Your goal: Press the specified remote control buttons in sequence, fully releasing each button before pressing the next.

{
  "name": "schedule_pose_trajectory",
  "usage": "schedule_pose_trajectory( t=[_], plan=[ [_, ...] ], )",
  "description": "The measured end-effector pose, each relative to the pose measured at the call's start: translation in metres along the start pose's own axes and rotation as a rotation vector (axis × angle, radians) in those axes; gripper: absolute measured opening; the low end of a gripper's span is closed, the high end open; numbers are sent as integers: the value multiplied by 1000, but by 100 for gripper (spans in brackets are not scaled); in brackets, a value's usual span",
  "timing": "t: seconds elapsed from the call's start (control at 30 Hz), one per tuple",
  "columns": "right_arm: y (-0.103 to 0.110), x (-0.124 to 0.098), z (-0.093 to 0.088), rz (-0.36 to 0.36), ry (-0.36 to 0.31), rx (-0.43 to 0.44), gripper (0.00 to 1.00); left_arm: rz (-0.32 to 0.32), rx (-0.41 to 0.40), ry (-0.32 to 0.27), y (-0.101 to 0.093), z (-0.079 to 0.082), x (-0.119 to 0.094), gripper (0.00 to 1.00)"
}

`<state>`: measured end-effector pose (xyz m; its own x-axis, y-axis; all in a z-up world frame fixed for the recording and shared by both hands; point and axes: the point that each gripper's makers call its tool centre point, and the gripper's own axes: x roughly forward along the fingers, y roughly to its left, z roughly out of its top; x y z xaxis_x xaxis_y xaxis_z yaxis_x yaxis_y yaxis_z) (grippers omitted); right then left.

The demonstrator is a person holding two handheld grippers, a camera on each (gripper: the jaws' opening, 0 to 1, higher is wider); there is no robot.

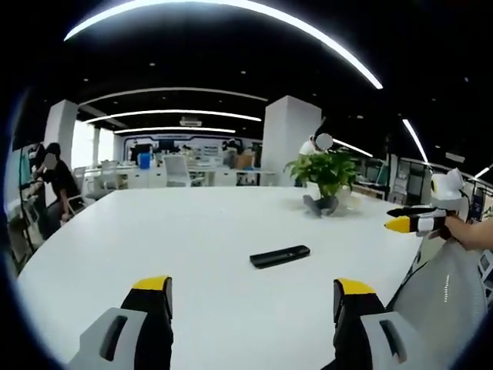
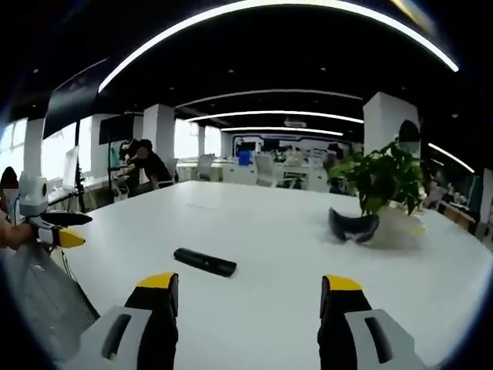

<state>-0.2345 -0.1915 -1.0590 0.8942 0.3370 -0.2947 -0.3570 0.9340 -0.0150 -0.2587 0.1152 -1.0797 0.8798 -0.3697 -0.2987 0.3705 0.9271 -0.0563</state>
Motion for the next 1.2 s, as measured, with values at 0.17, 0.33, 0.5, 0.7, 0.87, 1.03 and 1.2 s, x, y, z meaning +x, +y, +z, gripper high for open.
schedule_pose_trajectory(
  t=[0.17, 0.33, 0.5, 0.7, 0.87, 1.03, 1.2],
  plan=[
    [4, 2, -6, 27, 29, 2, 71, -3, -85, 55, 6, 1, 8, 86],
    [8, 2, -7, 71, 31, 51, 60, -167, -28, 232, -13, 13, 46, 76],
    [12, 5, -18, 97, 82, 80, 55, -332, 272, 375, -33, 14, 97, 68],
    [0, 3, -28, 26, 130, 46, 51, -524, 483, 559, -39, -11, 138, 64],
    [-4, 2, -34, 12, 163, 46, 41, -627, 515, 581, -46, -16, 166, 62],
    [2, 3, -41, 31, 206, 8, 40, -687, 540, 642, -49, -27, 186, 54],
    [14, 4, -47, 101, 238, -26, 35, -806, 546, 737, -58, -40, 194, 36]
  ],
)
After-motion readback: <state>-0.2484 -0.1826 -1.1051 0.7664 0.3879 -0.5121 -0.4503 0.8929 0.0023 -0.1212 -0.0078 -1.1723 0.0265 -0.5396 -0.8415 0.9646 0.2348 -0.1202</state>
